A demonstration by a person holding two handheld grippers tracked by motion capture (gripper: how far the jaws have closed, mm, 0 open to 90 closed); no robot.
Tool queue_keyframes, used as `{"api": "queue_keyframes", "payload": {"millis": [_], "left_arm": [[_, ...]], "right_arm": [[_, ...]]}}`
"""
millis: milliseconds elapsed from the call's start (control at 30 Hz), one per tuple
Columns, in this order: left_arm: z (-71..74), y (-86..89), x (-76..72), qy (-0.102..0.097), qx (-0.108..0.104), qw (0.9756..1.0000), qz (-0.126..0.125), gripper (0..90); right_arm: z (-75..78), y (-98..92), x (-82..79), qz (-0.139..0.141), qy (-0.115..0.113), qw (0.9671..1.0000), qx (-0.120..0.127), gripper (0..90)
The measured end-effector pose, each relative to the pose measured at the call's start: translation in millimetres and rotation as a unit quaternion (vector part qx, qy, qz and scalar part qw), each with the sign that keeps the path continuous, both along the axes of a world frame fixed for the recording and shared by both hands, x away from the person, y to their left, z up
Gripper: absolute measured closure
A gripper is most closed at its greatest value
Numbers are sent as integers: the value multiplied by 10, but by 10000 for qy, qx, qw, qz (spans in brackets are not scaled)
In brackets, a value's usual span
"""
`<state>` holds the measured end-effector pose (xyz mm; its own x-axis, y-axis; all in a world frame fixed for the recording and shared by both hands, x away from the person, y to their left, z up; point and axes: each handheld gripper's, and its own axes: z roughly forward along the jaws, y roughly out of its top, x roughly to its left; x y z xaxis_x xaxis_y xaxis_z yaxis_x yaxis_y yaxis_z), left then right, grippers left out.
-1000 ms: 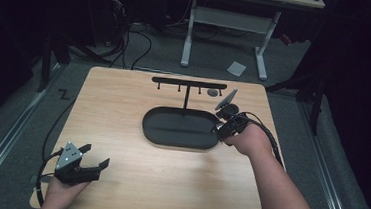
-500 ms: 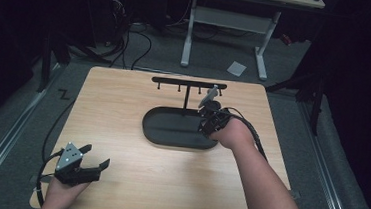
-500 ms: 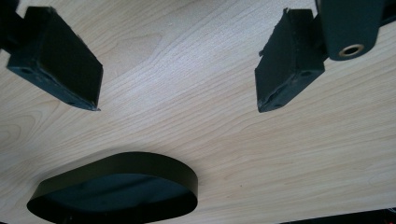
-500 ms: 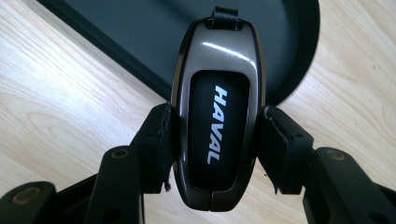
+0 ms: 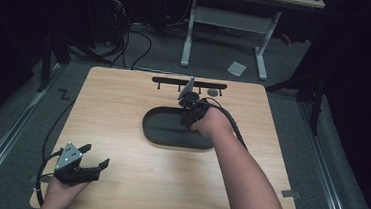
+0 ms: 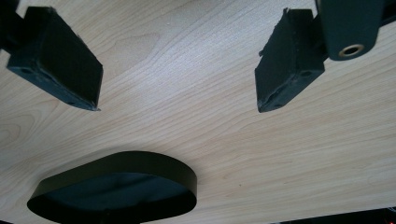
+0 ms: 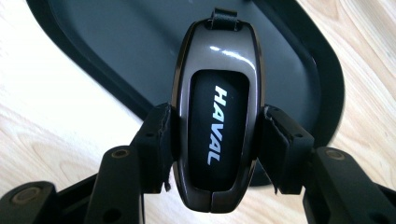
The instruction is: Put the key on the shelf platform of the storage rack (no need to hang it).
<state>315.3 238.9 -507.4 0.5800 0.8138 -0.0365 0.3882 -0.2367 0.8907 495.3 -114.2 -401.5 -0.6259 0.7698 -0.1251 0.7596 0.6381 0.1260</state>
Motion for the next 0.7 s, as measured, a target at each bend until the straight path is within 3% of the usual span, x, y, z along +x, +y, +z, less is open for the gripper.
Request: {"api": "queue_keyframes", "payload": {"millis": [233, 367, 467, 700], "left_arm": [[-13, 9, 1, 19, 2, 10000, 6, 159], [-12, 6, -1, 27, 27, 10000, 2, 159], [-12, 8, 0, 43, 39, 10000, -2, 159], [-22, -16, 1, 40, 60, 10000, -42, 159]], "right_arm": [[-79, 158, 160, 147, -13, 9998, 127, 489], [-186, 167, 194, 190, 55, 9998, 23, 489], [-339, 100, 196, 92, 175, 9998, -35, 489], [-482, -59, 160, 45, 298, 9995, -90, 488]]}}
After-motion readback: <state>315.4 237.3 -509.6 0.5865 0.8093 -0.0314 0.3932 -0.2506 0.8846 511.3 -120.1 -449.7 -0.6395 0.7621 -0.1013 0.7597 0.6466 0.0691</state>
